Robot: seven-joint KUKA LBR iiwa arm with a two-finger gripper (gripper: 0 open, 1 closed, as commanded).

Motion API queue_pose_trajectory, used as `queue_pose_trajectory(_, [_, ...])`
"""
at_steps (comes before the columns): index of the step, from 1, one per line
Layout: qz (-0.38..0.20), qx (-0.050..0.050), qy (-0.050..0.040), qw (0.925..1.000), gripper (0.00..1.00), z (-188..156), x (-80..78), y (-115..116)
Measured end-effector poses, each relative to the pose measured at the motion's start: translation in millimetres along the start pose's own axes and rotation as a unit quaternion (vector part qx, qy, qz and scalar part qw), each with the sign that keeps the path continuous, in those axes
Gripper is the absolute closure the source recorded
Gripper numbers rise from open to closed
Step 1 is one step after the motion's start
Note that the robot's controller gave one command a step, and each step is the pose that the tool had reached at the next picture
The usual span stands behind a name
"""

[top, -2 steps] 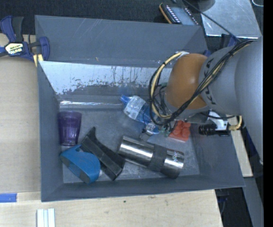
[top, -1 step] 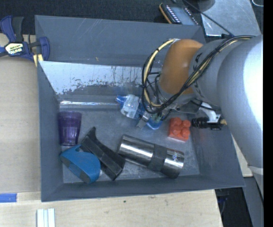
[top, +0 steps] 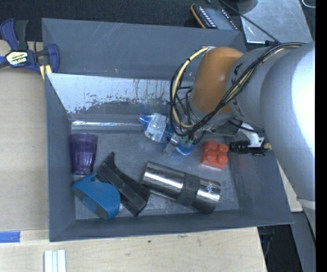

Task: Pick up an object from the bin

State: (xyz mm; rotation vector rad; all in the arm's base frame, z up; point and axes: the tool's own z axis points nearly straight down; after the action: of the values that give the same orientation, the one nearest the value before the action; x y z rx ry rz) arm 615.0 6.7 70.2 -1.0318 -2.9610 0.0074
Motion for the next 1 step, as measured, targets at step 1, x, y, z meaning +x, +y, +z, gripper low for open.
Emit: queue_pose_trajectory(1, [0.000, 0.000, 0.0003, 1.0000, 1.00, -2.9, 0.9, -0.6])
